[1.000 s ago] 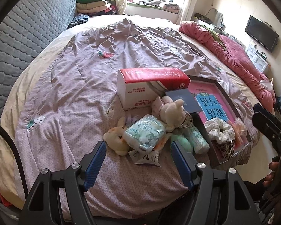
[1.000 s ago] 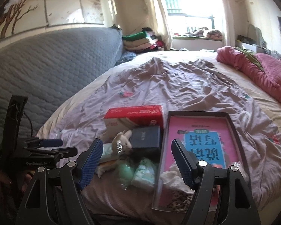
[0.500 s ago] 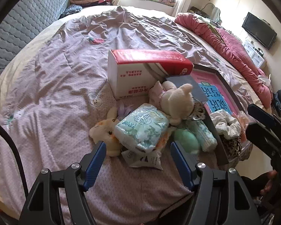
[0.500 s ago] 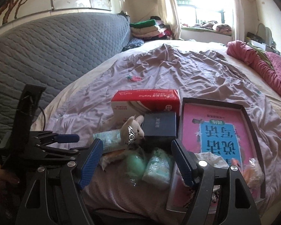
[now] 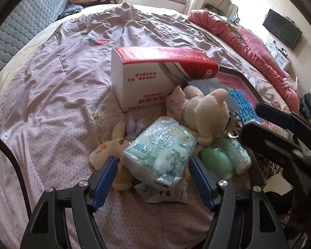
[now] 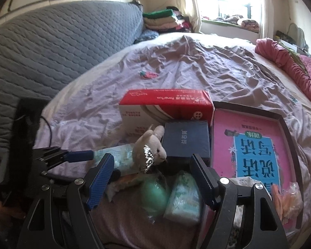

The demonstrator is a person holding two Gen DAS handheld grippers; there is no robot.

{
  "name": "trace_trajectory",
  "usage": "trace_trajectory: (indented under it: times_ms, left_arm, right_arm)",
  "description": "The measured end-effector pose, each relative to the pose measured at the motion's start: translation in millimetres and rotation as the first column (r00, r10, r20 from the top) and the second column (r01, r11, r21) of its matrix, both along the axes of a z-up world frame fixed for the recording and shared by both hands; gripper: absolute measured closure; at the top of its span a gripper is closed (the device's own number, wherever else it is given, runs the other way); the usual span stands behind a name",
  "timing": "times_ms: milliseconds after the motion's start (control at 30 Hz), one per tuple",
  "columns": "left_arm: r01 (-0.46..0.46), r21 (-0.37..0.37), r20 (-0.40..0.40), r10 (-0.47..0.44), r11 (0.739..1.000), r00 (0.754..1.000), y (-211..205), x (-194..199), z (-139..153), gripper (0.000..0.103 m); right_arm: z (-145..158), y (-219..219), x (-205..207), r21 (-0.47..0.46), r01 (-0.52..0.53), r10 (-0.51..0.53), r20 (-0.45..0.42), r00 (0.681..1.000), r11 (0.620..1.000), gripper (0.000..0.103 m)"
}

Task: Organize soft objects
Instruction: 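Grasp the green wet-wipes pack with the left tool while the right grasps the white plush bunny, then carry the wipes pack and plush bunny over the pink tray with both tools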

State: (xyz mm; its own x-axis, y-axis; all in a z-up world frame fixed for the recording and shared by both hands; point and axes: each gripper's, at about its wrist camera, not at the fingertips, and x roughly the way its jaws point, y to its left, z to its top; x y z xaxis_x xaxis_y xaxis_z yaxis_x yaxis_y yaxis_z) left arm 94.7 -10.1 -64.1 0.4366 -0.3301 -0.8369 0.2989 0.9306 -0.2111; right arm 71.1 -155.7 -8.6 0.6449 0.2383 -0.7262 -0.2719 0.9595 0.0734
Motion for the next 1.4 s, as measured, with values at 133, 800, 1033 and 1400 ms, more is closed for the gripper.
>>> trace_trajectory:
  times_ms: [133,800,1033,1400]
  left_arm:
    - [0.002,0.006,0.01,-0.003,1.0,1.0,1.6,0.5,-1.7,0.032]
    - [0.027,-0.027,0.057,-0.025,0.999,0.998,9.2,7.2,-2.7,0.038]
    - [0.003,-0.068,0.061,0.001,0.998,0.998,18.2,7.5,0.2,0.05]
    - [-0.062,-0.097,0.091,0.071,0.993,0.993,35.2,-5.4,16.7,0.052]
  right_arm:
    - [-16.3,5.7,20.3,0.0,-0.01,0.01,-0.054,0.998,1.0,0.026]
    - [-24.4,0.7,26.7,0.094,-0.019,0.025,-0.064,0.998,0.995,0.067]
    - [-2.7,-20.6,13.1,0.19,-0.002,0.006,-0.02,1.0,0.982,0.067]
    - [8.7,-27.9,-1.0,0.225,-0.005,0.006,-0.008,1.0,0.974,0.067]
